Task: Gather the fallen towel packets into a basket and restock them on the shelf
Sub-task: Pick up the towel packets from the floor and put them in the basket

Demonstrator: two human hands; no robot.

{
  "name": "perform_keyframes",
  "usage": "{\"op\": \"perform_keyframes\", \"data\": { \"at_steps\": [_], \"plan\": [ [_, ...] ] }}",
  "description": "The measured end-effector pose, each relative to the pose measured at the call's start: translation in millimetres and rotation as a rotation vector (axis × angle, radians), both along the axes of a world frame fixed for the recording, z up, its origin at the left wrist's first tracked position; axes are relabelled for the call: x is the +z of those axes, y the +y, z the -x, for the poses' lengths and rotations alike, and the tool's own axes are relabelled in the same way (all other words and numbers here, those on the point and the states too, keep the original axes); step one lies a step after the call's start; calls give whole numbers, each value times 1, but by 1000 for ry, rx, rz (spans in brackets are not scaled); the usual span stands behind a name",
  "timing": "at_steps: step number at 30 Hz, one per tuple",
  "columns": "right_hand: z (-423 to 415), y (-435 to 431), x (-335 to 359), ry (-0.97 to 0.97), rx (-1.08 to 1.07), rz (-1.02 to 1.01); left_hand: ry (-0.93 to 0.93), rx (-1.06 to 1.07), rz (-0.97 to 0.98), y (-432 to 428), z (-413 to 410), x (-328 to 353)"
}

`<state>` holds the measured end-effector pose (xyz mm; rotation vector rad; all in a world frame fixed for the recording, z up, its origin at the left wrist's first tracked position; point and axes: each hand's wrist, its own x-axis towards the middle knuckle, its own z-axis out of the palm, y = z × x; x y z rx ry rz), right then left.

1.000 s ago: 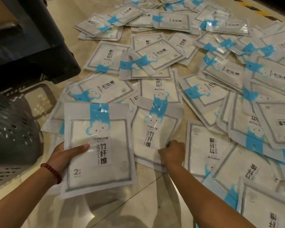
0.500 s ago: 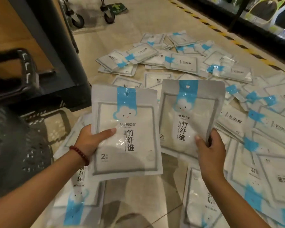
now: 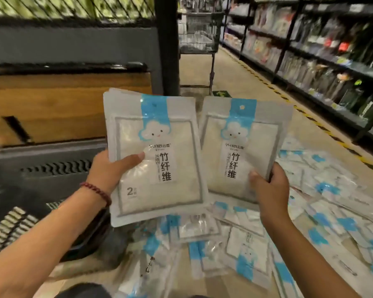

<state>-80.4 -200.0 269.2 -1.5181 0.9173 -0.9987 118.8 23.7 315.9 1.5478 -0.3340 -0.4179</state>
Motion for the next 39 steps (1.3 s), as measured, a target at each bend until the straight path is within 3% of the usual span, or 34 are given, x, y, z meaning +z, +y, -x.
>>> {"op": "perform_keyframes", "data": {
  "at_steps": [7, 14, 22, 29, 34, 39],
  "plan": [
    [-122, 81, 49, 29, 289, 83, 20, 283, -2, 136, -84, 45],
    [-240, 192, 29, 230, 514, 241, 216, 402, -106, 262, -164, -6],
    [-318, 270, -40, 653, 674, 413, 485, 343, -337, 307, -231, -107],
    [-348, 282, -75, 955, 765, 414, 703, 77, -823, 309, -280, -170],
    [-368, 291, -87, 1118, 771, 270, 839, -14, -875, 300, -295, -204],
    [-367, 298, -103, 1200, 789, 242, 840, -1, -939, 308, -298, -236]
  ]
}}
